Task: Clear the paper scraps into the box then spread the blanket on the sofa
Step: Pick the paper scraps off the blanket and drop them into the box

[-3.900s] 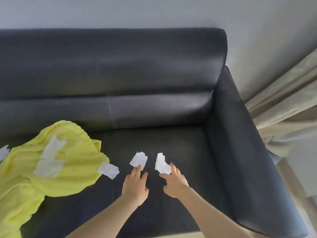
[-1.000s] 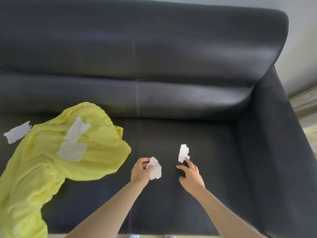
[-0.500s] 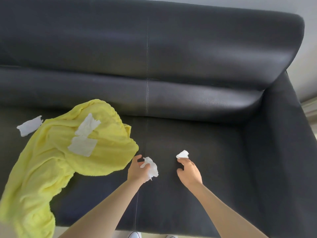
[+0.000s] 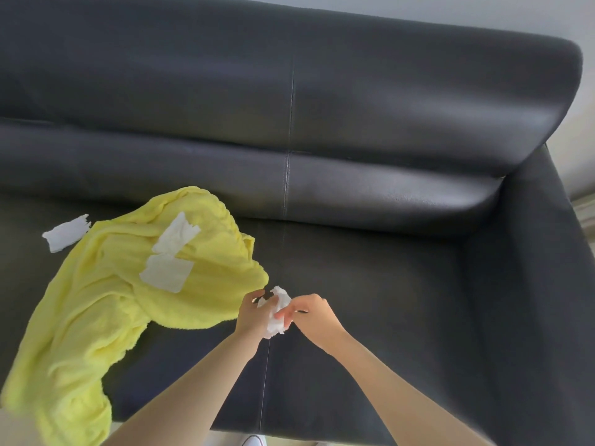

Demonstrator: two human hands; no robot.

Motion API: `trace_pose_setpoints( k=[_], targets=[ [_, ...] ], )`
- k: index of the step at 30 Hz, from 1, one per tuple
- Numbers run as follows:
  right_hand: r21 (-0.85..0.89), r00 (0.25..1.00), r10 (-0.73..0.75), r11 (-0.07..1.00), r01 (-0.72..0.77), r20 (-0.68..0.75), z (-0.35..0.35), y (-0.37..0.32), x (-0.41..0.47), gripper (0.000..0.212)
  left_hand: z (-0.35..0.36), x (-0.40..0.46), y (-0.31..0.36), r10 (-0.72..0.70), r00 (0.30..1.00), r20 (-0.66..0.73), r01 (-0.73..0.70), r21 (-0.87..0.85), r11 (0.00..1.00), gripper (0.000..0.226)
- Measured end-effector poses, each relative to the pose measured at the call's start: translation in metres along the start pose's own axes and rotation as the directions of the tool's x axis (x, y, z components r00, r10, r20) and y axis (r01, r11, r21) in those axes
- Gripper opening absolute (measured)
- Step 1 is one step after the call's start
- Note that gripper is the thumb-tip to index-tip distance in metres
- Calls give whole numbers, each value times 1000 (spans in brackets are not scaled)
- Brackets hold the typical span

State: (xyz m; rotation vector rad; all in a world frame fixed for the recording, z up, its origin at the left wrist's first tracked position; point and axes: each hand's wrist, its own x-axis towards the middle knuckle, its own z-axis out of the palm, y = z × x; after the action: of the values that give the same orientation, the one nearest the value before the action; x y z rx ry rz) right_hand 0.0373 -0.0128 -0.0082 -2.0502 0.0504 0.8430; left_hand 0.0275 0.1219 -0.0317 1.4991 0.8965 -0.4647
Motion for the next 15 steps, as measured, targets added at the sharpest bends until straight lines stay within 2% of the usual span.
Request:
trace_pose_setpoints(
  k=[2, 4, 6, 9, 11, 12, 15],
  targets=[
    [95, 997, 22, 995, -14, -78, -1, 0, 0, 43, -3, 0, 1, 9, 1000, -19, -8, 35, 999, 29],
    [114, 983, 37, 993, -16, -182, -2, 2, 2, 37, -7, 1, 2, -1, 998, -60, 1, 1, 1000, 26],
    [99, 984, 17, 995, 1, -175, -1, 7, 8, 32, -10, 3, 3, -16, 998, -67, 14, -20, 1000, 22],
    [110, 999, 50, 993, -51, 9, 1, 11, 11, 72, -12, 1, 8, -65, 996, -55, 57, -123, 991, 18],
    [123, 995, 64, 990, -72, 74, 8, 8, 13, 85, -15, -2, 13, -60, 997, -45, 54, -121, 991, 19],
    [131, 995, 65, 989, -74, 69, 11, 6, 14, 83, -17, -1, 13, -63, 997, -38, 58, -118, 991, 20],
    [120, 993, 109, 987, -104, -38, 21, -1, 19, 58, -20, 1, 14, -54, 998, -17, 52, -90, 995, 22]
  ],
)
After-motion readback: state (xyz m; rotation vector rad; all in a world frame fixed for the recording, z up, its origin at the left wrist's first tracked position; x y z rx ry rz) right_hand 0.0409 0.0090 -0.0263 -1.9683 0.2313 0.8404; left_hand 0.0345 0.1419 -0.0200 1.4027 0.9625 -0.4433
